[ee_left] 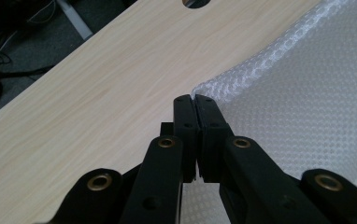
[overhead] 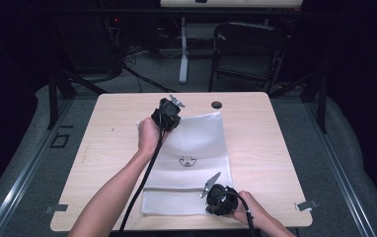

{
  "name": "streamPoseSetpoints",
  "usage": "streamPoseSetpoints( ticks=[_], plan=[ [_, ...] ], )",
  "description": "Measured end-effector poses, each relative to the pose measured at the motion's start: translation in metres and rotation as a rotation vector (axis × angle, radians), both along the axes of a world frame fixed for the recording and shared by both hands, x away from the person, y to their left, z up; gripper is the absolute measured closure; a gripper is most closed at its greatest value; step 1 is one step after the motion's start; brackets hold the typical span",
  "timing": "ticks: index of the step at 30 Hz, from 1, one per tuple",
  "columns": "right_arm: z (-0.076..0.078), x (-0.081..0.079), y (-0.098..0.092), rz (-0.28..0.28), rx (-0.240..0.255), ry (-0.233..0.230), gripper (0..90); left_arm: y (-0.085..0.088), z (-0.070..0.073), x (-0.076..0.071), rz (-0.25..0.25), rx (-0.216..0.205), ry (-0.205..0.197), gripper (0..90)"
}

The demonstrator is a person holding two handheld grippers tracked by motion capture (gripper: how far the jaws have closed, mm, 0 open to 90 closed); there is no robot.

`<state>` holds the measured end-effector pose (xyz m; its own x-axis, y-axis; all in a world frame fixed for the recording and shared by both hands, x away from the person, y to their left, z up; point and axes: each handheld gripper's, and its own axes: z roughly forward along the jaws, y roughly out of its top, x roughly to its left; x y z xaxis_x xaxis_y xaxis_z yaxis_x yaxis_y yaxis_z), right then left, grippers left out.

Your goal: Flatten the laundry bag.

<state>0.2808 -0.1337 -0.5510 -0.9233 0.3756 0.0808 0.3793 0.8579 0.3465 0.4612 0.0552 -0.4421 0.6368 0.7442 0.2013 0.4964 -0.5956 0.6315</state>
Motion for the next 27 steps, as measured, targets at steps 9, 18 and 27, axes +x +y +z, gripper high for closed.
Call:
streamPoseSetpoints(
  ticks=[9,18,27],
  plan=[
    [-0.001,0.001,-0.001,-0.022,0.019,0.014,90.0,-0.014,-0.006,0.02,0.034,-0.003,-0.003,87.6],
    [-0.001,0.002,-0.003,-0.035,0.051,0.027,83.9,-0.012,-0.006,0.033,0.073,-0.049,0.004,69.5],
    [0.012,0.004,-0.008,-0.1,0.151,0.013,58.0,-0.006,0.003,0.015,0.018,-0.118,0.006,36.2]
  ],
)
